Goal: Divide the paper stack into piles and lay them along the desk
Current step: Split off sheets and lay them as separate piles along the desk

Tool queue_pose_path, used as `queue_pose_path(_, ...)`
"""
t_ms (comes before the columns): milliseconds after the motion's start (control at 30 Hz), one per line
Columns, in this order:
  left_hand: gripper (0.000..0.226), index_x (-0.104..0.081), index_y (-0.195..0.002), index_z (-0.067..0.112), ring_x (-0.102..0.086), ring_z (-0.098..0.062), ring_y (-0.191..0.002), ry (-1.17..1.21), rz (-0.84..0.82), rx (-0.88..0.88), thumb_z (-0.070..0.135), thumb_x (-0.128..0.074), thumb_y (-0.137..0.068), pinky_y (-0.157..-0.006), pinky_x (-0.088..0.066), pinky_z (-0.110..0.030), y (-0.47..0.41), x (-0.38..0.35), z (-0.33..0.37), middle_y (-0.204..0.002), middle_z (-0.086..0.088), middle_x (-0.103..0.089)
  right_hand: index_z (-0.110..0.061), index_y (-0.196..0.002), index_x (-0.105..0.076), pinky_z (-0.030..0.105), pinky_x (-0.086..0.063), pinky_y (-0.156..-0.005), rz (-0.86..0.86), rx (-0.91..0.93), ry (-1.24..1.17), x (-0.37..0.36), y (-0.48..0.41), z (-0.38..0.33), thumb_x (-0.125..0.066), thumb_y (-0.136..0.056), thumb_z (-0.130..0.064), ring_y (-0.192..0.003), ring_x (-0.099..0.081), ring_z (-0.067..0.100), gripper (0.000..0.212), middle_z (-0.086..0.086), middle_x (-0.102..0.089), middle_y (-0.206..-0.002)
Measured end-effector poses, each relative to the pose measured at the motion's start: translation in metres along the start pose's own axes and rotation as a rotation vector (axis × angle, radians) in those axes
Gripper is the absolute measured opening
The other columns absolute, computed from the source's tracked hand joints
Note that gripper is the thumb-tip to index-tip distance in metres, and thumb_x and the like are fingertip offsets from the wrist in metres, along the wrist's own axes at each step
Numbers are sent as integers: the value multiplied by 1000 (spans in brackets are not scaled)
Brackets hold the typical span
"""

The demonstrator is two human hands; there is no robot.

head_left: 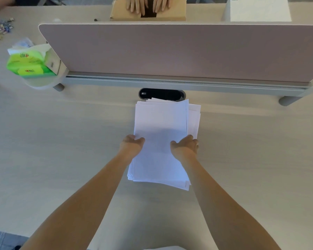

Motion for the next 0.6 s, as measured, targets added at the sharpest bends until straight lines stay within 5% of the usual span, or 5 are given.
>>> queue_pose_path(167,58,-50,-136,15,-60,-28,-111,-19,-8,-1,35,-63,-83,-91,-48,-32,-3,0,0,-129,-7,-59,-8,-130,-39,43,-44,-101,12,-19,-94,7,-8,2,-57,-88,-39,-124,-48,33,56,9,-50,-129)
queue_pose_path(300,56,-50,-135,16,-59,-28,-113,-36,6,1,35,-62,-84,-93,-48,-33,-5,0,0,-131,-7,-58,-11,-119,-48,32,-43,-80,-44,-45,-360,8,-12,6,-56,-86,-33,-97,-55,30,40,8,-54,-110)
queue_pose_path(400,55,-51,-135,16,-59,-28,-111,-33,7,5,34,-62,-85,-91,-47,-32,-6,0,0,-130,-7,-58,-9,-142,-42,31,-39,-77,-95,-34,-309,7,-9,2,-54,-91,-29,-114,-55,31,56,10,-52,-135)
queue_pose_path(533,55,-49,-136,16,-60,-28,-110,-10,3,10,33,-62,-86,-91,-47,-32,-6,2,0,-129,-8,-58,-9,-148,-31,33,-36,-82,-209,-54,-422,2,-3,-3,-55,-93,-29,-120,-49,32,63,9,-48,-135)
queue_pose_path(600,55,-49,-136,15,-60,-29,-110,0,-2,15,33,-62,-86,-93,-48,-33,-6,6,-4,-127,-9,-60,-11,-144,-41,32,-38,-81,-225,-54,-440,1,0,0,-54,-93,-22,-113,-54,31,54,8,-55,-127)
Point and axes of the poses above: each hand's wrist, its own y-axis away from the middle knuckle, its own x-axis out of the back of the hand, z = x × y, the point moved 6 cm from there along -y, towards the middle knuckle
